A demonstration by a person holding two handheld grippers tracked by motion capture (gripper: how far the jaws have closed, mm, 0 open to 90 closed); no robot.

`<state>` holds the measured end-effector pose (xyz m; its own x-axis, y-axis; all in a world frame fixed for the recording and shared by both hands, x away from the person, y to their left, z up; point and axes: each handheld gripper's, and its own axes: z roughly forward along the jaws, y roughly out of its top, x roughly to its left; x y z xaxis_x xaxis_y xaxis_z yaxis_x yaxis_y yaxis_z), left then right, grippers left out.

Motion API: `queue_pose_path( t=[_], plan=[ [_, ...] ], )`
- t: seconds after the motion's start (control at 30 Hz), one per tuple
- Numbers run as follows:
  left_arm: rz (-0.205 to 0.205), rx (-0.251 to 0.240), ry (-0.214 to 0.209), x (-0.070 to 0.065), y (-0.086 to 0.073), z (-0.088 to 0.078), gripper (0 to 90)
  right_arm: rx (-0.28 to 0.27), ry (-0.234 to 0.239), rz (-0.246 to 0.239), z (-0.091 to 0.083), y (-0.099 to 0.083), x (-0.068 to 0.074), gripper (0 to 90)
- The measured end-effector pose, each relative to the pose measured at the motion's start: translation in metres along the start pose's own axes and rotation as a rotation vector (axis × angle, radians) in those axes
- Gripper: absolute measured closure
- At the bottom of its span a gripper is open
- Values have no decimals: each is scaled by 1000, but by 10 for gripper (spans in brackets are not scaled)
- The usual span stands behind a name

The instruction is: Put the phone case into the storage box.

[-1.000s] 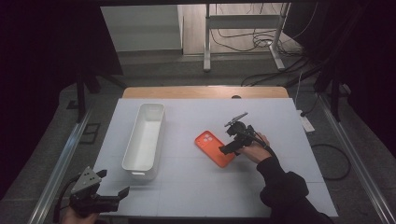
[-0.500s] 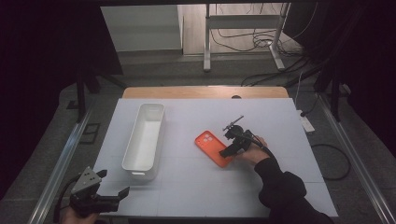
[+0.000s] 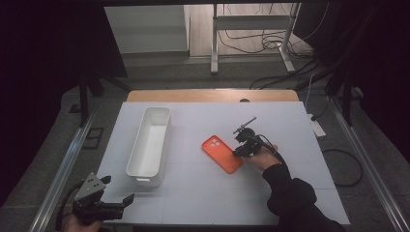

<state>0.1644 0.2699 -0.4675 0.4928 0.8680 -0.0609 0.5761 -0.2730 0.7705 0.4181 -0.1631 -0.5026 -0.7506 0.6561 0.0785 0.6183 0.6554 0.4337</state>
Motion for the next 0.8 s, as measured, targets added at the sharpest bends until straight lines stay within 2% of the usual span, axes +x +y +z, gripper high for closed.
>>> queue_pose_path(
  t=[0.13, 0.17, 0.47, 0.8],
  plan=[
    [0, 1, 0, 0, 0, 0, 7, -1, 29, 2, 0, 0, -1, 828],
    [0, 2, -1, 0, 0, 0, 7, 2, 12, -2, 0, 1, 0, 868],
    [1, 0, 0, 0, 0, 0, 8, 10, -36, -23, -1, 3, 7, 889],
    [7, 7, -2, -1, 1, 1, 13, -51, -20, -18, -13, 3, 9, 891]
  ],
)
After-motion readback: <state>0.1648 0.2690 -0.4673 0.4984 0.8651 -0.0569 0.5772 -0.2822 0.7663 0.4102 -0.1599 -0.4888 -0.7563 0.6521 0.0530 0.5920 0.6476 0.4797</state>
